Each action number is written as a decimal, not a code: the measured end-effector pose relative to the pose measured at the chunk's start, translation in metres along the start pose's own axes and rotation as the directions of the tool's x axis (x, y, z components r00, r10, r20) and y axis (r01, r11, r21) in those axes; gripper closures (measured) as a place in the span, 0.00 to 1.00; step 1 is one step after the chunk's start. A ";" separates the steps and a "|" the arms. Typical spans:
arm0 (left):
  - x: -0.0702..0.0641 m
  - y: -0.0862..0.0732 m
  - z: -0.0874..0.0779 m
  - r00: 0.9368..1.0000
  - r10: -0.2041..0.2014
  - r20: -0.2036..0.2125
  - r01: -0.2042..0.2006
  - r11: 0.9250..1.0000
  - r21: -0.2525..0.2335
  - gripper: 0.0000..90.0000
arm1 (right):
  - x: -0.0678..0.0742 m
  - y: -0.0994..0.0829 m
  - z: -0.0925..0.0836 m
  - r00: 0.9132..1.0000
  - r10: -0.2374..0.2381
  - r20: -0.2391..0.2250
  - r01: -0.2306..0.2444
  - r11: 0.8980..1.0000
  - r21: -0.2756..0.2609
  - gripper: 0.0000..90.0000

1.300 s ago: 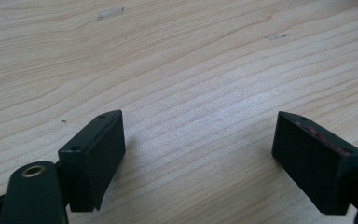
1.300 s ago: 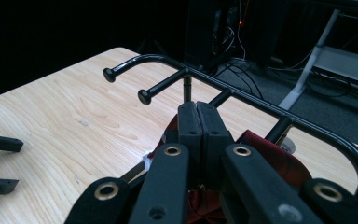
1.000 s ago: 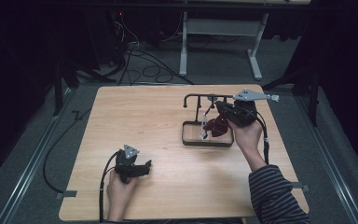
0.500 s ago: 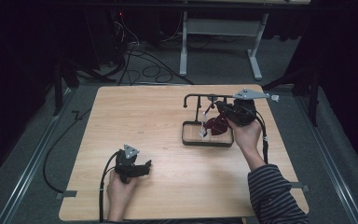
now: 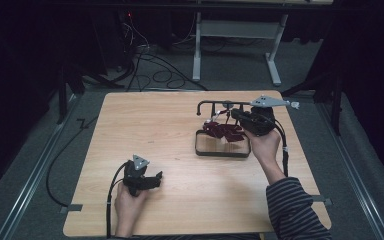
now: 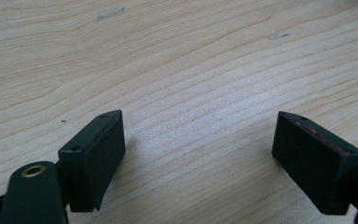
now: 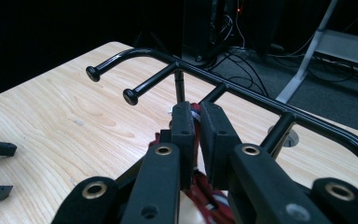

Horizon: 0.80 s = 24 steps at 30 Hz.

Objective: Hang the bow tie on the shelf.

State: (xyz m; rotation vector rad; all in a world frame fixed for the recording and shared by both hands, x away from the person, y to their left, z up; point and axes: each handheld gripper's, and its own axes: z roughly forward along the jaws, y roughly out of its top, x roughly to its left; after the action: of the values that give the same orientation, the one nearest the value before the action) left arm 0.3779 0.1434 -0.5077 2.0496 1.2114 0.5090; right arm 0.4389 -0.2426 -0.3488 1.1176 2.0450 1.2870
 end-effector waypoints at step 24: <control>0.000 0.000 0.000 1.000 -0.001 -0.001 0.001 1.000 -0.002 0.19 | -0.012 -0.015 -0.034 0.998 0.057 -0.027 -0.058 0.997 -0.048 0.83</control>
State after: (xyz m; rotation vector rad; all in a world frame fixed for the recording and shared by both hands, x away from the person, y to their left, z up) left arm 0.3779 0.1432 -0.5078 2.0475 1.2123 0.5109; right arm 0.4148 -0.2734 -0.3470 1.1513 2.0016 1.3790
